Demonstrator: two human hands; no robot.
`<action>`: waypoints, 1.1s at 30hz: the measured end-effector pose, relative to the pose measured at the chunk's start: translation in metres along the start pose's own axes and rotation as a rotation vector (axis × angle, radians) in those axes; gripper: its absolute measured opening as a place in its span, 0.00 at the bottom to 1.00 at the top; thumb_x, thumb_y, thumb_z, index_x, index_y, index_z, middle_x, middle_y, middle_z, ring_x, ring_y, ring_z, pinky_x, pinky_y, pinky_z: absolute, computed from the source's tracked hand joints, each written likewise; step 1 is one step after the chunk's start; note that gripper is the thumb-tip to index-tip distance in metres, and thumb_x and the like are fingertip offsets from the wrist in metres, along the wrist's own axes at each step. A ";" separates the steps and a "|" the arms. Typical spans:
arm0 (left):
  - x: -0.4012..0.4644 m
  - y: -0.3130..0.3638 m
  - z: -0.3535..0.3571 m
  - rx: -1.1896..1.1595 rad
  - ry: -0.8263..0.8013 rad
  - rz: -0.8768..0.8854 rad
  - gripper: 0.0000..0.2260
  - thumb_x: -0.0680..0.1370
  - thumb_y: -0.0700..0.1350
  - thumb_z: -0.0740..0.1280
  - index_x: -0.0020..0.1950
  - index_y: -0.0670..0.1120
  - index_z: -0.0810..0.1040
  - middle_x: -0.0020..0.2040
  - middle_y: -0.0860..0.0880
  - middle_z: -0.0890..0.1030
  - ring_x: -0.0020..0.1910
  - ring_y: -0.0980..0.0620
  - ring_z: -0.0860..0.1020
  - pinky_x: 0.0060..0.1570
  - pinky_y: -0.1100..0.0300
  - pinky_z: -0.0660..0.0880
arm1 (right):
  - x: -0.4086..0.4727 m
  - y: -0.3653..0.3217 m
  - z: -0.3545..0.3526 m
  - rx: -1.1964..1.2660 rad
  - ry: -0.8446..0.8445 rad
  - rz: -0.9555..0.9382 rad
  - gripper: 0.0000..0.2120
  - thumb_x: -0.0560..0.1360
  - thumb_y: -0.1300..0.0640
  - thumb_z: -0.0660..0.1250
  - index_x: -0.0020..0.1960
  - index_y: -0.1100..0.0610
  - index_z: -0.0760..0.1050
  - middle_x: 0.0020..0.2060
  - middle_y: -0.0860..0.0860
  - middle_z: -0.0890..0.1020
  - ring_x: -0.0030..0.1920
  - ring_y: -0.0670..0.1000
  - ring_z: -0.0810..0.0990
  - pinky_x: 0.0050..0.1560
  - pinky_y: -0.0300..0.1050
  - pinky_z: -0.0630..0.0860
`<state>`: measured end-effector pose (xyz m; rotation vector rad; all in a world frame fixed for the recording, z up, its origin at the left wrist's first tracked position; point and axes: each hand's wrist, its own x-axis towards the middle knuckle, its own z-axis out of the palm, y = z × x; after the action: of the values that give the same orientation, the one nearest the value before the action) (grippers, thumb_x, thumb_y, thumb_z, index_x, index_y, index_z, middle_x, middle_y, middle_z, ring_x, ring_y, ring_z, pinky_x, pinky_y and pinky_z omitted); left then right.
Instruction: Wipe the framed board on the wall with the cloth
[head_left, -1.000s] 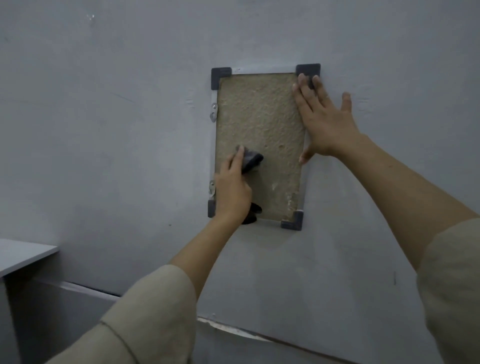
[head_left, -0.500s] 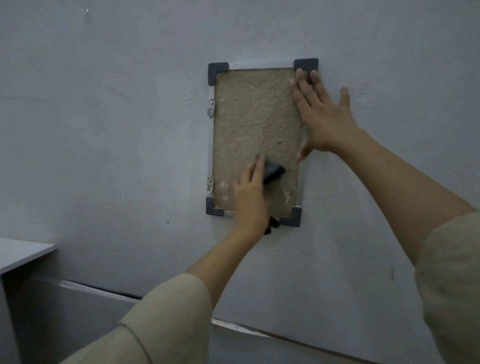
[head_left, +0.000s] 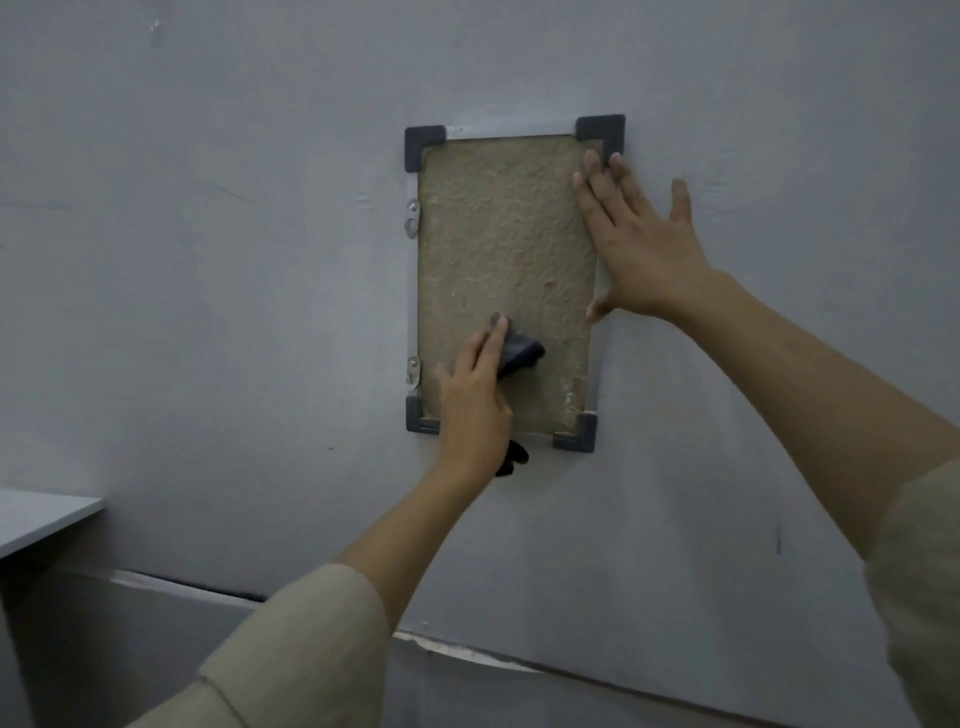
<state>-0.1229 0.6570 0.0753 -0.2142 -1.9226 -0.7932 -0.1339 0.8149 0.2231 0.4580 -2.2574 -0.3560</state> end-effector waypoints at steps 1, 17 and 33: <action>-0.005 0.000 0.001 0.026 -0.041 0.049 0.32 0.74 0.26 0.56 0.74 0.50 0.60 0.71 0.47 0.65 0.63 0.40 0.67 0.69 0.47 0.63 | -0.005 -0.001 0.004 -0.003 -0.009 -0.006 0.66 0.61 0.38 0.75 0.76 0.59 0.31 0.75 0.52 0.32 0.75 0.53 0.33 0.70 0.69 0.44; 0.003 -0.017 -0.014 0.214 -0.257 0.421 0.33 0.72 0.25 0.58 0.72 0.50 0.65 0.70 0.46 0.69 0.47 0.45 0.68 0.50 0.50 0.74 | -0.026 -0.003 0.030 0.041 0.009 -0.043 0.66 0.60 0.38 0.76 0.76 0.56 0.31 0.75 0.50 0.31 0.75 0.53 0.33 0.71 0.67 0.43; 0.019 -0.001 -0.015 0.217 -0.148 0.234 0.32 0.73 0.25 0.58 0.73 0.50 0.64 0.70 0.46 0.68 0.51 0.41 0.70 0.52 0.48 0.73 | -0.026 -0.005 0.031 0.027 0.015 -0.044 0.66 0.60 0.39 0.76 0.76 0.57 0.31 0.75 0.50 0.32 0.75 0.54 0.33 0.72 0.66 0.43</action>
<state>-0.1217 0.6433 0.0954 -0.3654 -2.0593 -0.4203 -0.1404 0.8250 0.1843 0.5236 -2.2421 -0.3443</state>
